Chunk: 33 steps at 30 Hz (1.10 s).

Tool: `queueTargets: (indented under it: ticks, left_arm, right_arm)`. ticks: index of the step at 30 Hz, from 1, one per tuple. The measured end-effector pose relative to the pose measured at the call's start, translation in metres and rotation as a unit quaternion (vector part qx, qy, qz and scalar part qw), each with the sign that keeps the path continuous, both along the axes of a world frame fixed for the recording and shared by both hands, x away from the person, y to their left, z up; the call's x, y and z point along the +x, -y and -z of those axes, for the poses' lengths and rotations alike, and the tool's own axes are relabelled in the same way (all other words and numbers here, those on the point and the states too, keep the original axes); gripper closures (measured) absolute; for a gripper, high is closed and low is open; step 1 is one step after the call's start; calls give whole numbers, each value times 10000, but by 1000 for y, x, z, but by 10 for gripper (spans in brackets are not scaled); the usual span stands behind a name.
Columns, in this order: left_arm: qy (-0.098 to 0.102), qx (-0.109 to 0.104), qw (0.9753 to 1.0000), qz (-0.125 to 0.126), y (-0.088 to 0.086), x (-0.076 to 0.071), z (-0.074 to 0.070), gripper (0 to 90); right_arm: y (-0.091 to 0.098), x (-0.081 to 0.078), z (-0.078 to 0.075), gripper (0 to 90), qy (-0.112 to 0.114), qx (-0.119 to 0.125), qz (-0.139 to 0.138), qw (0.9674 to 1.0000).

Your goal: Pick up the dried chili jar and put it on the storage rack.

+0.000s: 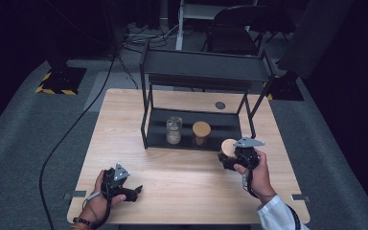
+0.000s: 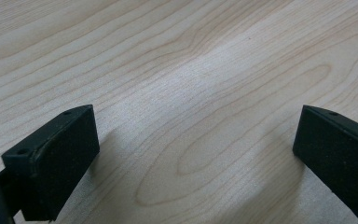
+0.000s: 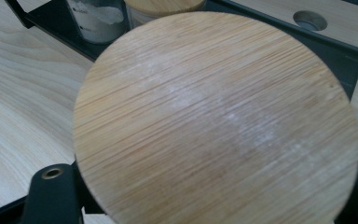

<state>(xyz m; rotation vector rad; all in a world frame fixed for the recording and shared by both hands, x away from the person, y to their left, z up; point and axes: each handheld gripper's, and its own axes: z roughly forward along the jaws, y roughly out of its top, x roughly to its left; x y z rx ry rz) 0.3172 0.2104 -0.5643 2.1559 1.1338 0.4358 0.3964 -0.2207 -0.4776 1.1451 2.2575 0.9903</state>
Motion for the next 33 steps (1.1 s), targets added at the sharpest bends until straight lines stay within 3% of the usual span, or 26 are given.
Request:
queueTargets:
  ticks: [21,33]
  left_arm:
    - [-2,5,10000,4,0,0,0,0]
    - [0,1,10000,1,0,0,0,0]
  right_arm:
    - [-14,26,-8,252,74,-146,94,9998]
    - [-19,48,-5,252,169,-397,282,9987]
